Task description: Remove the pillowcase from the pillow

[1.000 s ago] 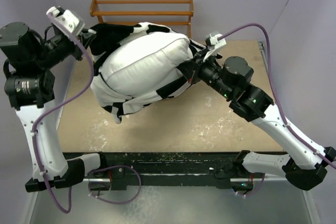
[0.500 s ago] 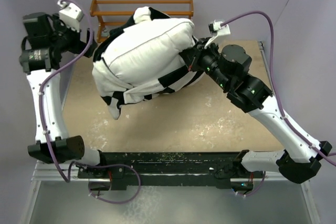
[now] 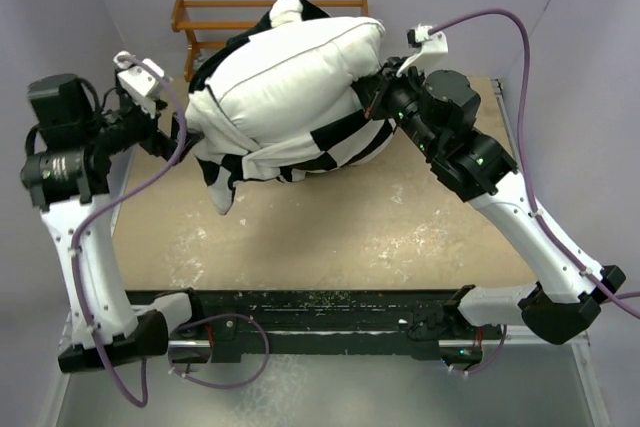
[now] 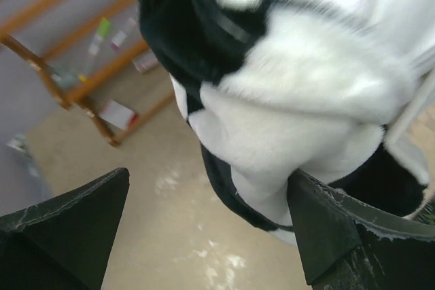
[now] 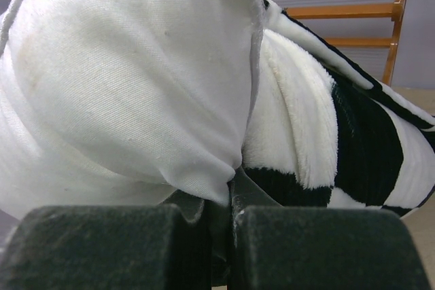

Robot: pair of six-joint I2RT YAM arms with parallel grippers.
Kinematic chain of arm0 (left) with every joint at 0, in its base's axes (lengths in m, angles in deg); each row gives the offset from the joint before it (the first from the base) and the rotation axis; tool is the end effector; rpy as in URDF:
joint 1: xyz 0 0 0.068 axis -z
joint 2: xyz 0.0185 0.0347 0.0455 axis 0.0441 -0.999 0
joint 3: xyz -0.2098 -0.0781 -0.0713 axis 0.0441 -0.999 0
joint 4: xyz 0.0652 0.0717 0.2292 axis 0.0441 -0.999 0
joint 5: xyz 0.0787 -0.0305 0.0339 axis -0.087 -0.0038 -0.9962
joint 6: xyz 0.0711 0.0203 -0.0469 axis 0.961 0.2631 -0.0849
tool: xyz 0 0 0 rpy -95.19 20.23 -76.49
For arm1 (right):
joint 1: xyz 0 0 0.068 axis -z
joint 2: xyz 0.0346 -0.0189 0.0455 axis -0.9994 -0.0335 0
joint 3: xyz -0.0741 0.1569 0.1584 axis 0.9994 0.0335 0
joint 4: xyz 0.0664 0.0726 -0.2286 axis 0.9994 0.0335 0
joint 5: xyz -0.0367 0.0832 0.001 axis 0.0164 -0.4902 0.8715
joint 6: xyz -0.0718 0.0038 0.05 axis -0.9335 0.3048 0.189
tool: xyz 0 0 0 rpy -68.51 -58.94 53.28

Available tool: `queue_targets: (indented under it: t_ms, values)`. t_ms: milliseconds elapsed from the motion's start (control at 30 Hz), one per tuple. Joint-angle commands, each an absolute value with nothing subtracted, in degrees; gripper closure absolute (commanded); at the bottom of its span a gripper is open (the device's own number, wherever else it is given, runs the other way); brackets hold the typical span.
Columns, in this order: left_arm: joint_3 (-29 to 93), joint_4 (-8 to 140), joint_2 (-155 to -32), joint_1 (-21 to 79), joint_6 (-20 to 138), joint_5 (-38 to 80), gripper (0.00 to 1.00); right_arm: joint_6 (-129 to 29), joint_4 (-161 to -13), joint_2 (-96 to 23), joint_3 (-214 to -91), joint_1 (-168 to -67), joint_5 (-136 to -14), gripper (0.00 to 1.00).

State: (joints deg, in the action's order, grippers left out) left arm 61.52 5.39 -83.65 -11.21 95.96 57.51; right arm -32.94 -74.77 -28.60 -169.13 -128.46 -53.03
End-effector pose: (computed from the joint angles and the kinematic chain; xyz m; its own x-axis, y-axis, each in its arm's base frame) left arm 0.2026 -0.0069 0.4561 -0.1271 0.2797 -0.9516 0.5756 0.8021 0.1589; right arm 0.2440 0.1824 0.4760 -0.1056 0.4229 -0.9000 -0.4350 0.7942 0.4242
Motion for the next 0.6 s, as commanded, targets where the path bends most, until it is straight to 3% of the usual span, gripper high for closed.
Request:
queue_targets:
  t_ms: [0,67,167,233,367,433,500,567]
  values:
    - [54.85,1.09,-86.77,-11.36,100.73,62.97,0.01,-33.15,-79.48,-26.67,-171.63,-126.82,-51.61,1.00]
    - [52.95,2.17,-86.50,-11.36,100.26,64.36,0.00,-33.01,-79.59,-26.71,-171.70,-126.33,-52.27,1.00]
    - [50.05,5.46,-86.35,-11.33,97.79,67.53,0.09,-32.37,-79.91,-27.00,-171.85,-125.68,-53.18,1.00]
    - [48.22,8.00,-86.71,-11.31,95.10,70.48,0.24,-31.87,-80.15,-27.34,-171.98,-125.32,-53.79,1.00]
    - [45.51,13.93,-87.11,-11.34,88.28,75.34,0.72,-31.11,-80.28,-27.74,-171.78,-124.43,-54.62,1.00]
    - [44.13,17.20,-86.31,-11.36,85.24,76.56,0.91,-30.53,-80.27,-27.68,-171.36,-123.06,-55.35,1.00]
    - [42.20,20.54,-85.24,-11.31,83.14,76.25,1.00,-28.93,-80.34,-27.51,-170.92,-120.20,-57.14,1.00]
    - [40.04,23.23,-84.28,-11.28,81.81,74.05,1.00,-26.74,-80.72,-27.41,-170.53,-116.61,-59.89,1.00]
